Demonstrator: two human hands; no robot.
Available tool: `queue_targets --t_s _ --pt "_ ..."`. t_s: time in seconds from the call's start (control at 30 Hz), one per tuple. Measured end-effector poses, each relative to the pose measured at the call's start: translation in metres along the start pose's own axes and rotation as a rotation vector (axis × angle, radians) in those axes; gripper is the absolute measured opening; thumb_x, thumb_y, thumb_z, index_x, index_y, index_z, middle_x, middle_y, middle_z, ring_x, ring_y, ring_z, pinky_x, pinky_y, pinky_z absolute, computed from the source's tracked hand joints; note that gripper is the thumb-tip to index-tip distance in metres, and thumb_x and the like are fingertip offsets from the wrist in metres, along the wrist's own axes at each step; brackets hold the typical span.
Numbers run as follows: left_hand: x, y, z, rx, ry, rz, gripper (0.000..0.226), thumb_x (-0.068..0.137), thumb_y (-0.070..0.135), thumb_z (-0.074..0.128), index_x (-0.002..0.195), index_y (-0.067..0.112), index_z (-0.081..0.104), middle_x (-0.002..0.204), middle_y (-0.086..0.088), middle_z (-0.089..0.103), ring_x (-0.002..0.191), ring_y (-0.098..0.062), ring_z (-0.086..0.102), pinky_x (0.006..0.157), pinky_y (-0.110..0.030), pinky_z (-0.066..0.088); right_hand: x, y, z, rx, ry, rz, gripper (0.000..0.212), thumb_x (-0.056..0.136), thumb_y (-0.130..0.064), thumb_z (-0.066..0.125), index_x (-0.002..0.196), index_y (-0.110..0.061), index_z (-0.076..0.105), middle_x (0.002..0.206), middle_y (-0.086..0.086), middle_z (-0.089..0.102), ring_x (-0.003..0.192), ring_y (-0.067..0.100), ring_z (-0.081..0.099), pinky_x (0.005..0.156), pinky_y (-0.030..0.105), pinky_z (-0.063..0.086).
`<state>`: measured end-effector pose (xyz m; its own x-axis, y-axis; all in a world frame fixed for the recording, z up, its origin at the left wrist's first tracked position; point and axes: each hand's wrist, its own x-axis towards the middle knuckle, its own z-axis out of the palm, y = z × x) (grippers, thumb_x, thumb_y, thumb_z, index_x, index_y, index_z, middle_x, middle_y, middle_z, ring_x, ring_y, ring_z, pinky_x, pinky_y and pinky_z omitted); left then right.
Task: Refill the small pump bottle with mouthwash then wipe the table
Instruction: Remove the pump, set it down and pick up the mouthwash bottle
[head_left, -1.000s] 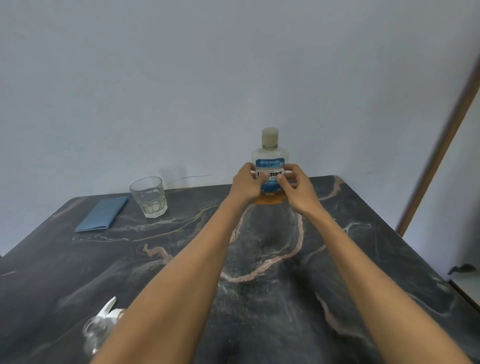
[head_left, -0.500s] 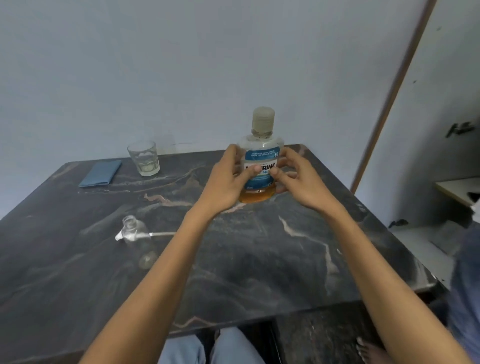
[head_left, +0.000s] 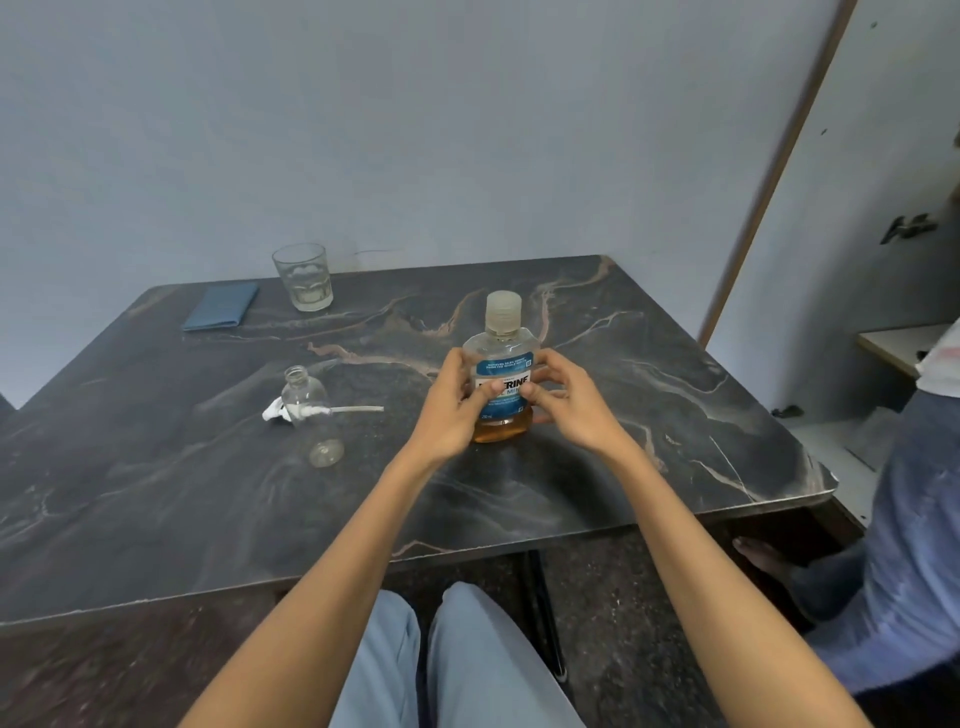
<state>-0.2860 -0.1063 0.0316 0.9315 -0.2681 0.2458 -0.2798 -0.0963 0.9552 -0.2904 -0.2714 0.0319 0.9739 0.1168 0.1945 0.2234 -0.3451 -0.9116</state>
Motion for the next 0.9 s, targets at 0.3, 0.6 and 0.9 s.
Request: queue_targets --t_s 0.3,0.6,0.9 --pt "0.002 -0.011 -0.001 0.067 0.001 -0.013 0.043 0.089 0.011 0.060 0.125 0.015 0.037 0.131 -0.010 0.053 0.120 -0.021 0.054 0.103 -0.040 0.045 0.001 0.004 0.002 -0.039 0.019 -0.022 0.018 0.090 -0.015 0.056 0.106 -0.020 0.050 0.106 0.006 0.059 0.095 0.023 0.063 0.074 0.041 0.057" --pt "0.004 -0.011 -0.002 0.137 0.007 -0.002 0.046 0.089 0.010 0.060 0.128 0.018 0.036 0.132 -0.008 0.053 0.122 -0.022 0.052 0.104 -0.039 0.044 0.002 0.000 0.000 -0.056 -0.012 -0.007 0.016 0.090 -0.016 0.058 0.103 -0.019 0.050 0.105 0.006 0.058 0.095 0.022 0.062 0.070 0.034 0.058" --pt "0.009 -0.011 -0.007 0.100 -0.048 -0.073 0.052 0.089 0.006 0.059 0.133 0.020 0.034 0.136 -0.006 0.051 0.126 -0.018 0.048 0.106 -0.035 0.040 0.024 -0.060 -0.032 -0.210 0.167 -0.049 0.025 0.096 -0.017 0.044 0.120 -0.017 0.052 0.108 -0.001 0.058 0.081 0.007 0.060 0.062 0.018 0.052"
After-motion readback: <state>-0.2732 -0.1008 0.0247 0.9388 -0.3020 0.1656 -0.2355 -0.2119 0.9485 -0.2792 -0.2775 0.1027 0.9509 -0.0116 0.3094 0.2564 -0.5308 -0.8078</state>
